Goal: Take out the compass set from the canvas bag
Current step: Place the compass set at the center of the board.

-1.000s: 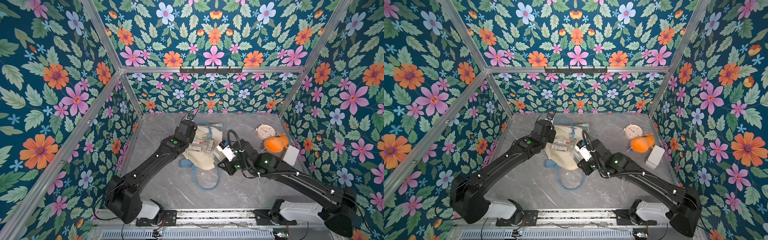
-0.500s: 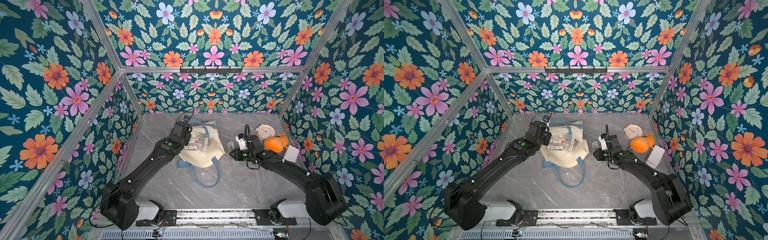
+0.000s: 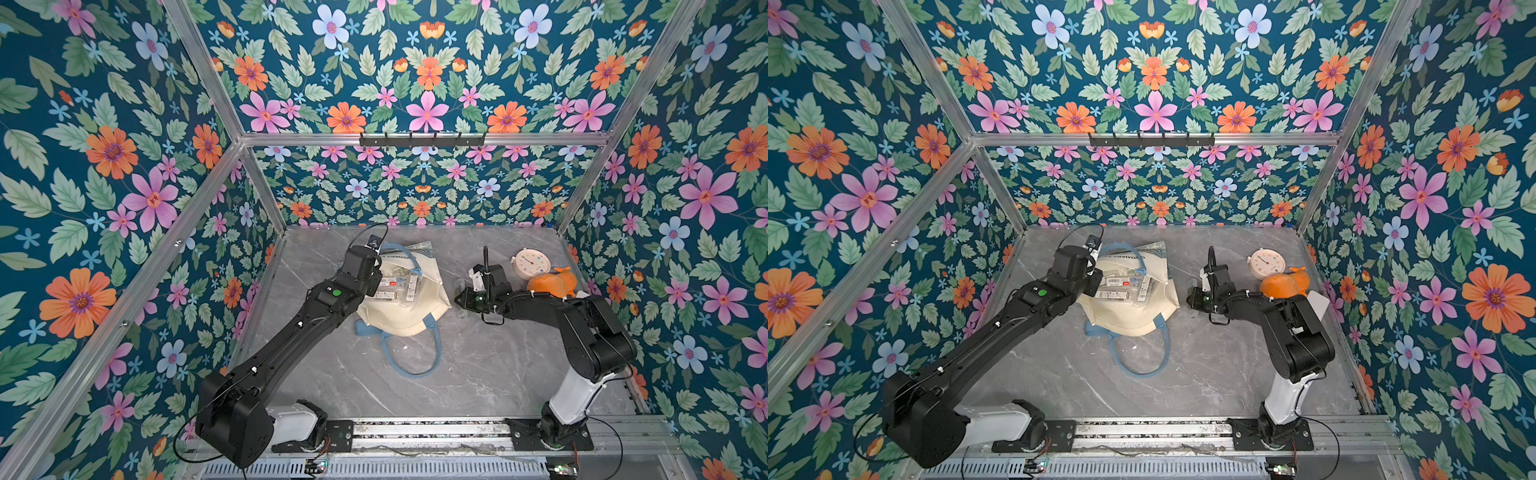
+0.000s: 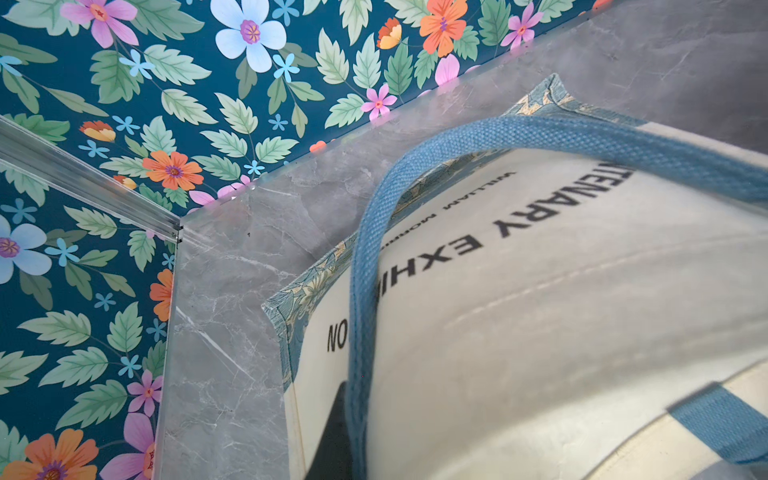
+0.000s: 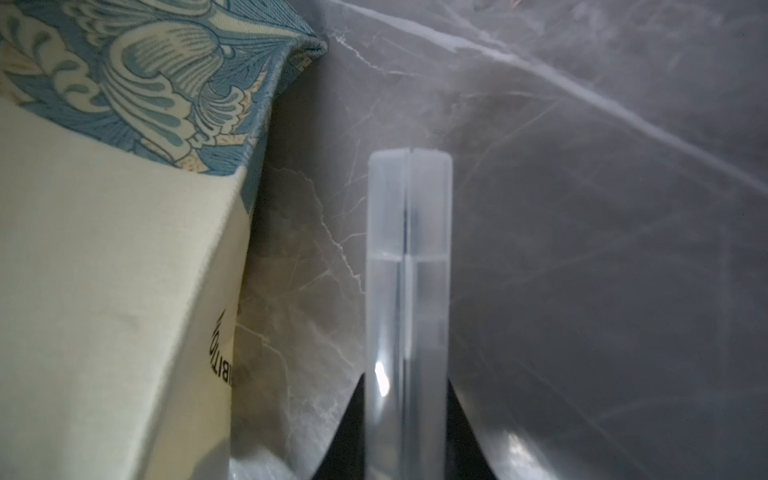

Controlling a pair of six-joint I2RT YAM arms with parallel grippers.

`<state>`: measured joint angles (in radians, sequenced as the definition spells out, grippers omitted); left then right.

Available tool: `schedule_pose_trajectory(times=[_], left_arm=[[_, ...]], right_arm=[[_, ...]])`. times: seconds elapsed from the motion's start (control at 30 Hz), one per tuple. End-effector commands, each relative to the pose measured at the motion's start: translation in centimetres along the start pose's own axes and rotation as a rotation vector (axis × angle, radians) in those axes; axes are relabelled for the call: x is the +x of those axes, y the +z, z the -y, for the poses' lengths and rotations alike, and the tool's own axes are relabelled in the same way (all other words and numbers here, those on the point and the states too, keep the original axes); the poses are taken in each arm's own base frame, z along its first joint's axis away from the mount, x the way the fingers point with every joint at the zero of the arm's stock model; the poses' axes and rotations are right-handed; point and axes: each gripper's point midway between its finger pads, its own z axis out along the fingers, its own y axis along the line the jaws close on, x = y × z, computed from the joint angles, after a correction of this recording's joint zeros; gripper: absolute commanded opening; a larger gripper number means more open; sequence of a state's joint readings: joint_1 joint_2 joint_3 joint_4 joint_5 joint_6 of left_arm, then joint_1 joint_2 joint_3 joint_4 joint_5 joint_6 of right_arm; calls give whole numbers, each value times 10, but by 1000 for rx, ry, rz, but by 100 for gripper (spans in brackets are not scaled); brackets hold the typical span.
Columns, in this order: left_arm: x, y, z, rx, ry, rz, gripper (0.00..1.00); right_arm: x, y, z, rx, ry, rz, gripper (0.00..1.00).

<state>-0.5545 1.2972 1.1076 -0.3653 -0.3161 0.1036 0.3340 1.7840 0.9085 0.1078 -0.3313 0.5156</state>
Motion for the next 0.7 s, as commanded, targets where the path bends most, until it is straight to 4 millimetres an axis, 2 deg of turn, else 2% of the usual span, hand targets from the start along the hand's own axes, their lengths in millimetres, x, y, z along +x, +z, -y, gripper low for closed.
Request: schedule_pose_trajectory(times=[0.0,0.17,0.33,0.67], left_arm=[[-2,-2,3,26,-17,10,0],[-2,-3,7,44,-21,11,0],[-1,-3,6,41,-21,11,0],[-1,-1,8,48,-24,9,0]], right_arm=[[-4,6,2,3,10,10,11],[-1,8,10,34,12,-7,19],[0,6,22,74,15,-21,32],[4,-1,38,150,-4,-54,52]])
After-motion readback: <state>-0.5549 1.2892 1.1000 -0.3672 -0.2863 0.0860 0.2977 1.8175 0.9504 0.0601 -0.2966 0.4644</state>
